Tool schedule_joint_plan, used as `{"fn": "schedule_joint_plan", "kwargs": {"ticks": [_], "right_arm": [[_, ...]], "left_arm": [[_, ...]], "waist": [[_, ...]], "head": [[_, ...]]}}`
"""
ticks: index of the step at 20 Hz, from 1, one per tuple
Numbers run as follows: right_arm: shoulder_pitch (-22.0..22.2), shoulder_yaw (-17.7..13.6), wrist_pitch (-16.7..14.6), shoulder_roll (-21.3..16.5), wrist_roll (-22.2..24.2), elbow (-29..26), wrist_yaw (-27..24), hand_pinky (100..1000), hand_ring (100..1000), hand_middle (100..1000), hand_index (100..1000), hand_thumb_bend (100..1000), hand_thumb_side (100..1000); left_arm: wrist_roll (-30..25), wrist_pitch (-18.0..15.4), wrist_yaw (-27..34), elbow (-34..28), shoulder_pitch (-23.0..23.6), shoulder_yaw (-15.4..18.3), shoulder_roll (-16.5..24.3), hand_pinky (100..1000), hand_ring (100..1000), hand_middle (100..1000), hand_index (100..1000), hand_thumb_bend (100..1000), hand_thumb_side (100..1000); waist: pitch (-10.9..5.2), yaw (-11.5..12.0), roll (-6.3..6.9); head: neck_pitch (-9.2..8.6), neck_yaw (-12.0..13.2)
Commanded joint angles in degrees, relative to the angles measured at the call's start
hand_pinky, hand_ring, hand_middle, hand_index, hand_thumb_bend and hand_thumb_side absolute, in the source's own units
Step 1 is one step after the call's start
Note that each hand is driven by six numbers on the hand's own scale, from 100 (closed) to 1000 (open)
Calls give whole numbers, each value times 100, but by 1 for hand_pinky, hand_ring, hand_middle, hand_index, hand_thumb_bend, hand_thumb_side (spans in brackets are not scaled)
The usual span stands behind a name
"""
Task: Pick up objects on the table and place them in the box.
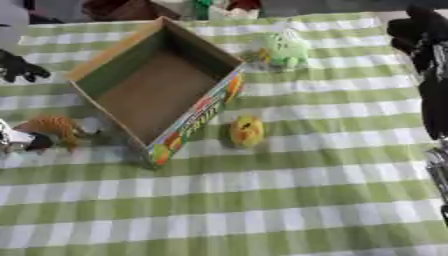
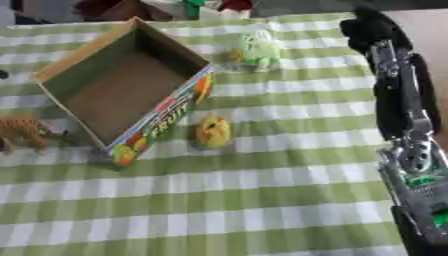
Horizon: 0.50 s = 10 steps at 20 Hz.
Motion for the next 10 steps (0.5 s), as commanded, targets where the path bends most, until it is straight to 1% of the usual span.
{"fn": "schedule_joint_plan", "kwargs": {"ticks": [1, 4, 8, 10], "right_arm": [[-65, -25, 5, -102, 7, -121, 23, 881, 849, 753, 905, 100, 1000], [-62, -28, 7, -94, 6, -121, 26, 881, 849, 752, 903, 100, 1000], [-58, -27, 13, -83, 7, -121, 28, 881, 849, 751, 901, 100, 1000], [-55, -26, 18, -78, 8, -121, 33, 881, 848, 751, 901, 100, 1000]], "left_arm": [[4, 203, 177, 96, -13, 16, 198, 686, 803, 814, 1000, 566, 713], [4, 440, 415, 224, -3, -29, 137, 684, 799, 809, 1000, 534, 676], [4, 758, 705, 398, -40, -100, 63, 689, 806, 819, 1000, 529, 668], [4, 890, 716, 465, -87, -126, 23, 689, 813, 828, 1000, 526, 665]], "waist": [[-83, -4, -8], [-79, -10, -18], [-76, -12, -26], [-76, -12, -29]], "head": [[-79, 25], [-79, 28], [-73, 37], [-72, 67]]}}
